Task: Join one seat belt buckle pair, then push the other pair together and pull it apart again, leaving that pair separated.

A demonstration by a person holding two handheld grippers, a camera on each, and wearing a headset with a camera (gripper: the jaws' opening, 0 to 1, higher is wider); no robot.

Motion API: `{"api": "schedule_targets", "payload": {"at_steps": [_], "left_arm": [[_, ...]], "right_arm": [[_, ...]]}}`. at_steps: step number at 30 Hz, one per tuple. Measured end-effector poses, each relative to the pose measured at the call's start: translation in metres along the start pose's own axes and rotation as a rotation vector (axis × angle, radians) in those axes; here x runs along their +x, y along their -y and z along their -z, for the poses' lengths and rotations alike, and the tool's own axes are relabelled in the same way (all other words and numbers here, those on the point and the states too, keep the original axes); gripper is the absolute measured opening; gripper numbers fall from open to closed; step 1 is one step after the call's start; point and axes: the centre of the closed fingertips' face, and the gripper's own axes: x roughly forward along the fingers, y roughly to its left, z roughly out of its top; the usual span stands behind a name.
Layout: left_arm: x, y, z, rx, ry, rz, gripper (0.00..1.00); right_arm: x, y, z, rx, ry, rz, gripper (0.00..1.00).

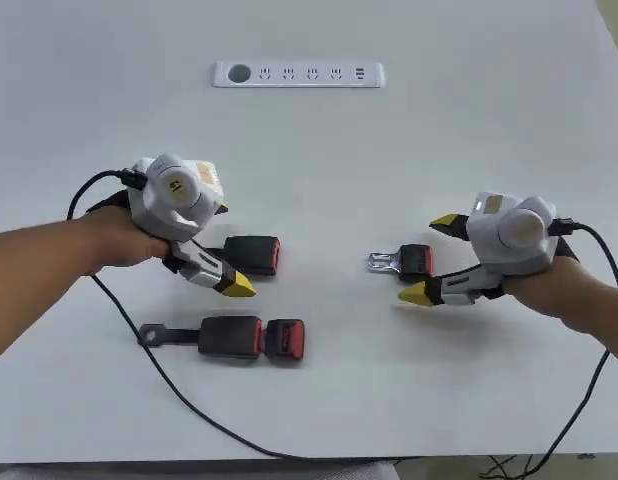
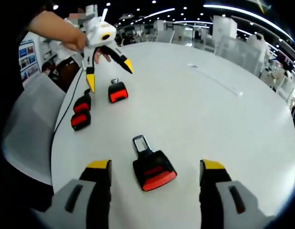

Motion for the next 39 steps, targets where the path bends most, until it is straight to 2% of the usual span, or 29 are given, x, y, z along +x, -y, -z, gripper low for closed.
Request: {"api": "schedule_targets", "payload": {"at_steps": [1,3,5,6,7,9,11,13,15,19,24,30,39], "left_arm": [[-0.005,-0.002,-0.003,-0.042,0.047,-0.034,0.87],[-0.014,-0.003,0.002,-0.112,0.062,-0.079,0.9],[-0.021,-0.003,0.002,-0.158,0.099,-0.112,0.94],[-0.027,-0.002,0.001,-0.16,0.124,-0.136,0.97],[-0.031,-0.001,0.002,-0.155,0.126,-0.143,1.0],[-0.042,0.004,0.004,-0.16,0.136,-0.154,1.0],[-0.051,0.008,0.004,-0.176,0.162,-0.159,1.0],[-0.065,0.007,0.004,-0.192,0.193,-0.199,1.0],[-0.08,0.008,0.002,-0.234,0.256,-0.223,1.0],[-0.108,0.016,0.008,-0.22,0.29,-0.254,1.0],[-0.13,0.033,0.022,-0.191,0.305,-0.242,1.0],[-0.148,0.054,0.04,-0.161,0.309,-0.221,1.0],[-0.171,0.068,0.062,-0.135,0.31,-0.221,1.0]], "right_arm": [[-0.002,0.001,-0.005,0.026,0.03,0.035,0.78],[-0.006,0.001,-0.011,0.047,0.059,0.084,0.8],[-0.009,-0.002,-0.019,0.049,0.093,0.117,0.84],[-0.012,-0.003,-0.023,0.055,0.113,0.14,0.85],[-0.013,-0.005,-0.025,0.07,0.125,0.148,0.85],[-0.017,-0.01,-0.03,0.098,0.153,0.174,0.87],[-0.02,-0.016,-0.032,0.097,0.16,0.198,0.89],[-0.021,-0.021,-0.033,0.105,0.166,0.207,0.89],[-0.022,-0.025,-0.033,0.106,0.176,0.221,0.89],[-0.031,-0.042,-0.038,0.084,0.202,0.243,0.9],[-0.043,-0.062,-0.041,0.081,0.235,0.265,0.91],[-0.059,-0.085,-0.036,0.069,0.257,0.285,0.94],[-0.081,-0.108,-0.027,0.065,0.267,0.311,0.97]]}}
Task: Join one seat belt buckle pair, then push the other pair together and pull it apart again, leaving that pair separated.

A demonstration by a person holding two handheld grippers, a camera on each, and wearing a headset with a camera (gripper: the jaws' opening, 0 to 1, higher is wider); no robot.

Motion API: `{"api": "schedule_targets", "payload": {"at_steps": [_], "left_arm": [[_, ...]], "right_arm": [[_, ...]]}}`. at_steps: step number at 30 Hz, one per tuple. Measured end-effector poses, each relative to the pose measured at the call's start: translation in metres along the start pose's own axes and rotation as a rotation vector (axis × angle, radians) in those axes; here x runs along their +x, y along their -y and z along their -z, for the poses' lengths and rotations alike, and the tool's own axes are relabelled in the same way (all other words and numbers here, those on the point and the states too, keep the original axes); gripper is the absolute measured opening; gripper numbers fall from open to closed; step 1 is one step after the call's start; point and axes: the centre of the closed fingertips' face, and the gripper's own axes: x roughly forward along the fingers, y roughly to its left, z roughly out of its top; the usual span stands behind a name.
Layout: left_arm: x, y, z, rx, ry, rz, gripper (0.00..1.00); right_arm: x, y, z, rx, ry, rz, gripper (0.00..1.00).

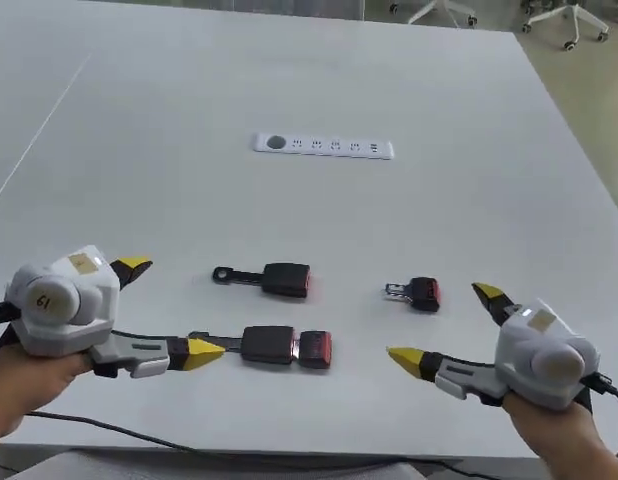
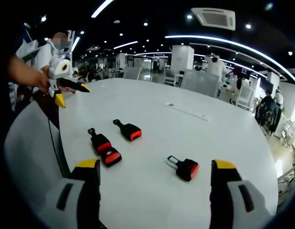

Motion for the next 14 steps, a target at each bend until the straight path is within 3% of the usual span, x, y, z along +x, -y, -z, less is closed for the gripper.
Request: {"api": "schedule_targets", "payload": {"at_steps": [6,14], "left_arm": [[-0.012,-0.001,0.008,-0.029,0.022,-0.008,1.0],[-0.016,-0.006,0.023,-0.097,0.027,-0.015,1.0]], "right_arm": [[-0.013,-0.004,0.004,0.016,0.006,0.02,0.99],[-0.02,-0.007,0.026,0.052,-0.035,0.029,0.99]]}}
